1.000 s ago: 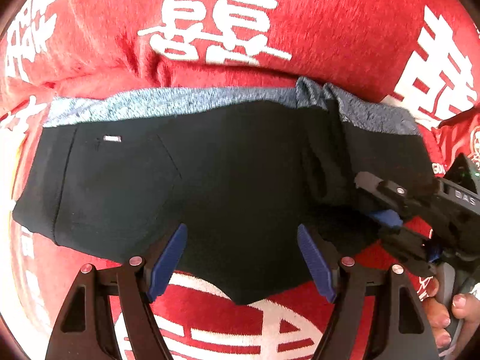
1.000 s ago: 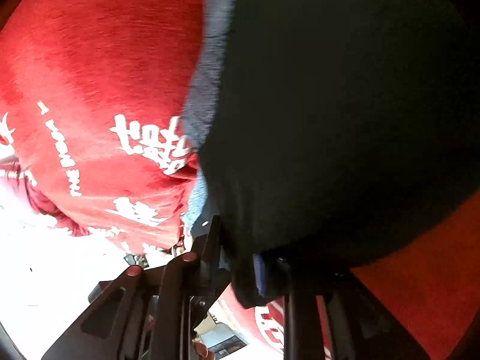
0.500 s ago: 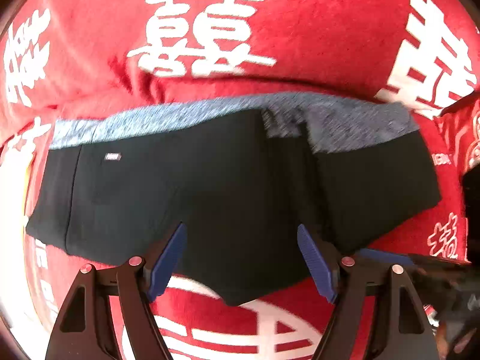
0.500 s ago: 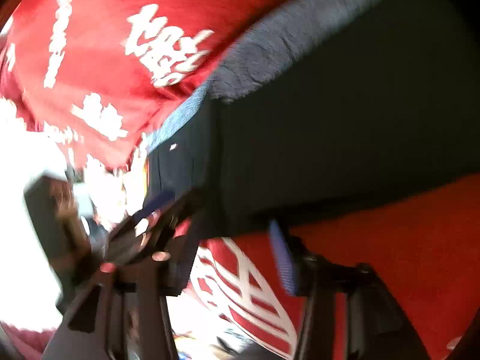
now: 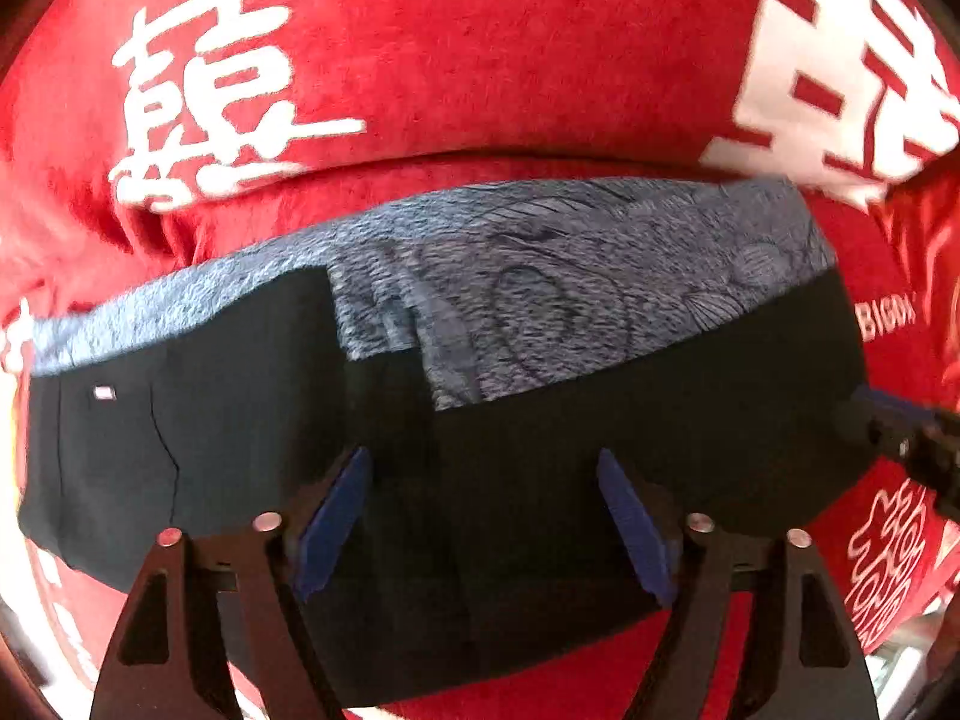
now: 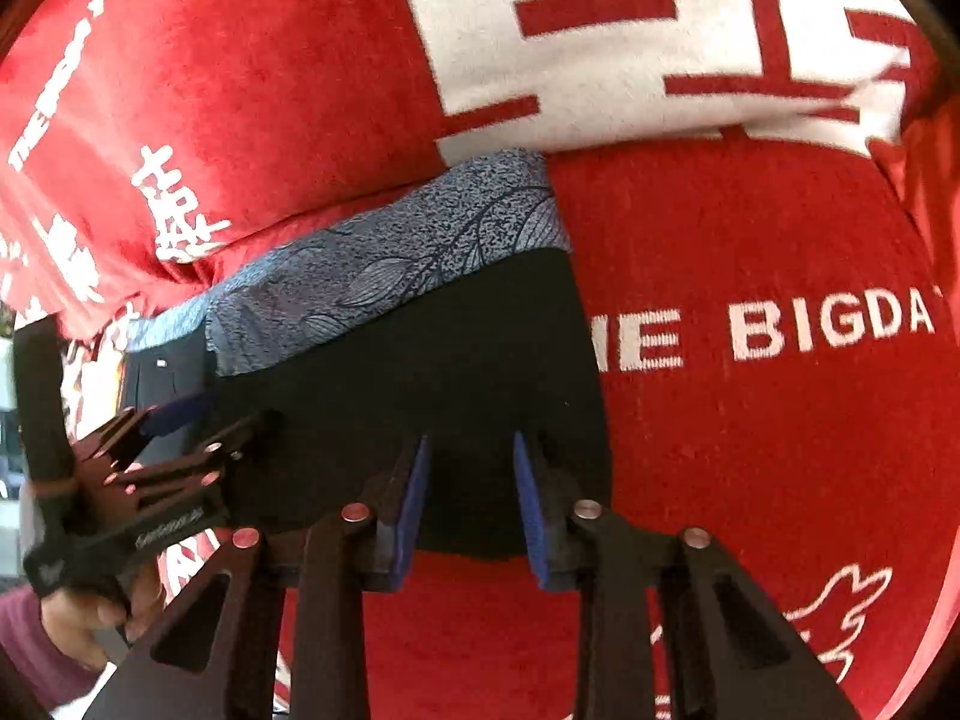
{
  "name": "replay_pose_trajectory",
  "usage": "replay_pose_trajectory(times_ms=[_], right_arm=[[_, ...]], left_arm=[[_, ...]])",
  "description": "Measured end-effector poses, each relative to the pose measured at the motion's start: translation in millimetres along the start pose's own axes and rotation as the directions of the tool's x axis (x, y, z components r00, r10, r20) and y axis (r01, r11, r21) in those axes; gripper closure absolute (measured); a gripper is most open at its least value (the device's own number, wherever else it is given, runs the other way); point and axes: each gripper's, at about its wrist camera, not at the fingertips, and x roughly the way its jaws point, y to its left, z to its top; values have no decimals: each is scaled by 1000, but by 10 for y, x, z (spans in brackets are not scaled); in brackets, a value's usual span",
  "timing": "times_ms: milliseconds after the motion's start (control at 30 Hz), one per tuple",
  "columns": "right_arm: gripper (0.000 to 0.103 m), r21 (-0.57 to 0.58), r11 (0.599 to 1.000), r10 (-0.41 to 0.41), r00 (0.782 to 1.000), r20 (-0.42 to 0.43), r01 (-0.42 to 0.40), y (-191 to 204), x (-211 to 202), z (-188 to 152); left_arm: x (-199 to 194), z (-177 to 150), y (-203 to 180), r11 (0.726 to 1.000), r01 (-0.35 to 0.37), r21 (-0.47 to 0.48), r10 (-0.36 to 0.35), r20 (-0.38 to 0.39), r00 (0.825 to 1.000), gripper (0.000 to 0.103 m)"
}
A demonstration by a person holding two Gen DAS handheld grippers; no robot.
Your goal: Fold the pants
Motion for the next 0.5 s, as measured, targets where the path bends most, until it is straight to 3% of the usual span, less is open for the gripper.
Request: replay_pose_trajectory(times_ms=[200, 267, 333, 367, 400, 500], right_arm=[[69, -8, 1000, -14, 1000, -23, 13, 75, -87, -35], [59, 0, 1000, -5, 999, -32, 5, 65, -162, -82], [38, 3, 1000, 10, 999, -36, -10, 80, -223, -134], [37, -2, 1000, 13, 999, -37, -13, 90, -243, -157], [37, -8, 1000, 13, 999, -37, -13, 115, -250, -197], [32, -15, 1000, -3, 998, -55, 2, 162, -217, -272]], left_arm=[[-125, -49, 144, 999, -32, -33, 31, -35, 999, 21], [-224, -85, 197, 998, -39, -46, 38, -20, 999, 21], [-310, -142, 270, 997, -39, -63, 39, -11, 999, 20], [-340, -166, 307, 997, -43, -71, 43, -11, 999, 17], [-354, -190, 332, 996, -48, -78, 47, -16, 999, 0], [-407, -276, 461, 993, -51, -104, 49, -18, 999, 0]])
